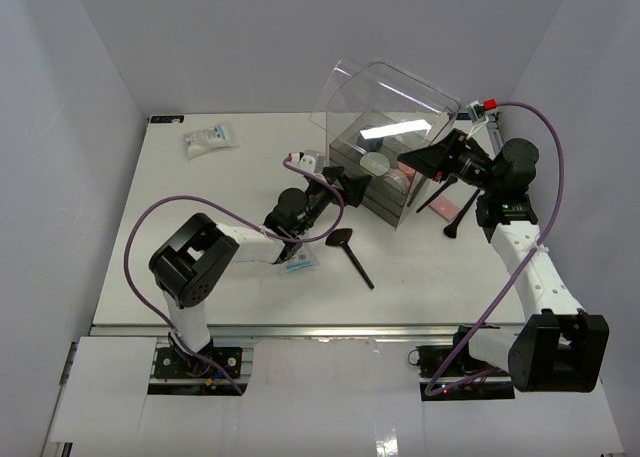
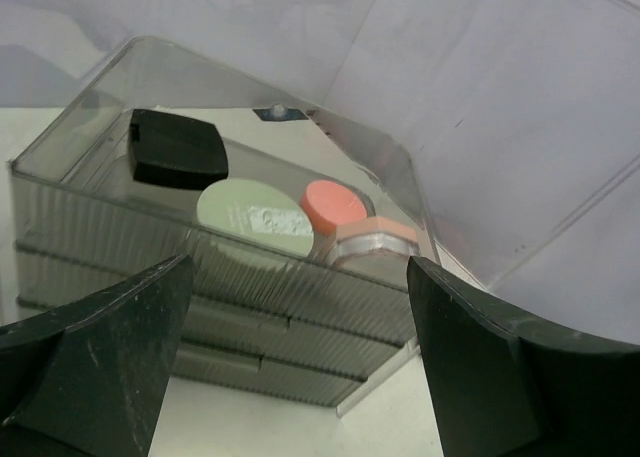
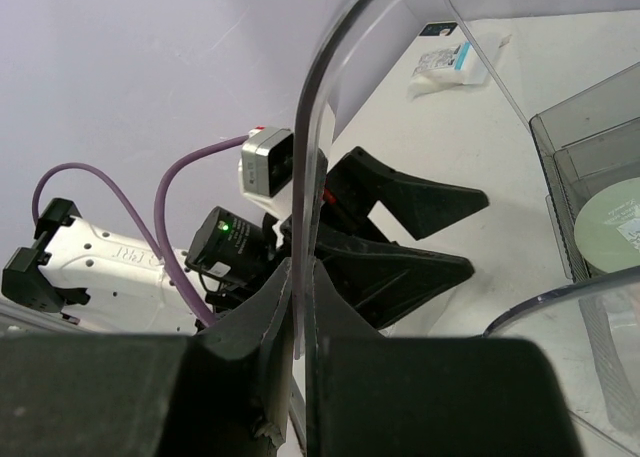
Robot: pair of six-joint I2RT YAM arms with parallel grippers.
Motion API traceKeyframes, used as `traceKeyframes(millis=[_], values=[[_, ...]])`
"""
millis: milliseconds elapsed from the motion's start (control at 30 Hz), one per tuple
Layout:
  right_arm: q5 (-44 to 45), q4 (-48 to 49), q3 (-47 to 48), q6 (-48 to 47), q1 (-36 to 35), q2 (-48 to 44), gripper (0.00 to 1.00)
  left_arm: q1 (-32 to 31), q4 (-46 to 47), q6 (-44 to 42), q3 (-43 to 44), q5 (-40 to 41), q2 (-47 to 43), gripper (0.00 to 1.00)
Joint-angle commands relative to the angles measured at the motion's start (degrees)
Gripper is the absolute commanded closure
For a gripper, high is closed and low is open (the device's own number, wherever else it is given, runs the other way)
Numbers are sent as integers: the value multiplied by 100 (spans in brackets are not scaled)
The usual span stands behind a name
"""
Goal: Organize the makeup
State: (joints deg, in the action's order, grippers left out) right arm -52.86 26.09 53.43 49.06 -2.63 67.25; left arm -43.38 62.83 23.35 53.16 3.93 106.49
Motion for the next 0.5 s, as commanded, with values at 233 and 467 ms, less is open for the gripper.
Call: traceKeyframes(millis=[233,467], values=[[-214,311,104,-364,-25,-319,92,131,-281,112,-1107,-66,-1455,2],[-180,206,102,-500,-23,-286,92,282,-711,159,-1413,-717,-2083,2]])
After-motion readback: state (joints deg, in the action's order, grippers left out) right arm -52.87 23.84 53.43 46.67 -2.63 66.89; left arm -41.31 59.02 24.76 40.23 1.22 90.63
